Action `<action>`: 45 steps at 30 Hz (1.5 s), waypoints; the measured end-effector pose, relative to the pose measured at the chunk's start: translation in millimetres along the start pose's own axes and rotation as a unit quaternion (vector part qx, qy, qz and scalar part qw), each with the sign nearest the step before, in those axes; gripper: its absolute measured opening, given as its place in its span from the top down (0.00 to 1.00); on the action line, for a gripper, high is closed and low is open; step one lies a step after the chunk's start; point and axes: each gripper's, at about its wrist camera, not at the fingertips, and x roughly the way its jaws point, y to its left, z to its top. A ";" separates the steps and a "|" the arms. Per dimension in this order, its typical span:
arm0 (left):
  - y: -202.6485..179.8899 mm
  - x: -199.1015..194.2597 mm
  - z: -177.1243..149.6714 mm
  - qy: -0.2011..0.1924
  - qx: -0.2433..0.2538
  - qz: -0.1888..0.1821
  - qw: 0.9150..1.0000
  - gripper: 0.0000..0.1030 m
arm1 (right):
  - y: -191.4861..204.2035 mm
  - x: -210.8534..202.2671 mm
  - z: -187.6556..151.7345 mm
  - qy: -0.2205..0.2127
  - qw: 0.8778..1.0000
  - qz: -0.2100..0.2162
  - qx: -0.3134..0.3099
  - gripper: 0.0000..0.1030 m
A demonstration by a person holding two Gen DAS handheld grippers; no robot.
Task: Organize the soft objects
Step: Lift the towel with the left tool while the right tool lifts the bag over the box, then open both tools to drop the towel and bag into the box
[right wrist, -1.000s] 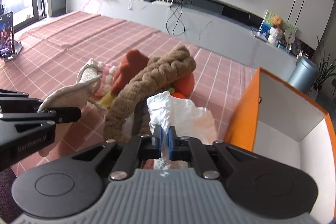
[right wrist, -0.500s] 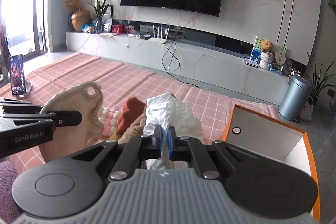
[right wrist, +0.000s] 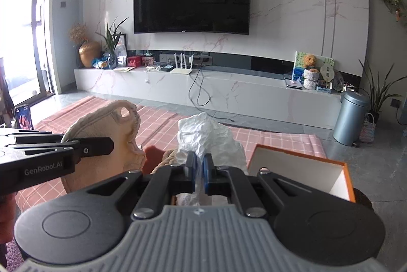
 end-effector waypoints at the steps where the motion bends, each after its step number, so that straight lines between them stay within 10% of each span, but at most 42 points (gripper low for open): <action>1: -4.8 0.9 2.7 -0.004 0.004 -0.006 1.000 0.95 | -3.5 -3.5 1.2 -0.003 1.000 -0.002 0.002 0.97; 12: -45.9 25.7 34.2 -0.017 -0.012 -0.133 0.991 0.95 | -64.5 -26.2 -1.6 0.011 0.997 -0.052 0.048 0.97; 20: -86.3 84.5 11.7 0.060 -0.023 -0.206 0.976 0.95 | -114.3 -12.5 -37.7 0.071 0.988 -0.086 0.105 0.97; 45: -136.6 142.9 -56.9 0.256 0.141 -0.117 0.949 0.92 | -135.5 67.3 -111.2 0.228 0.956 -0.055 0.175 0.96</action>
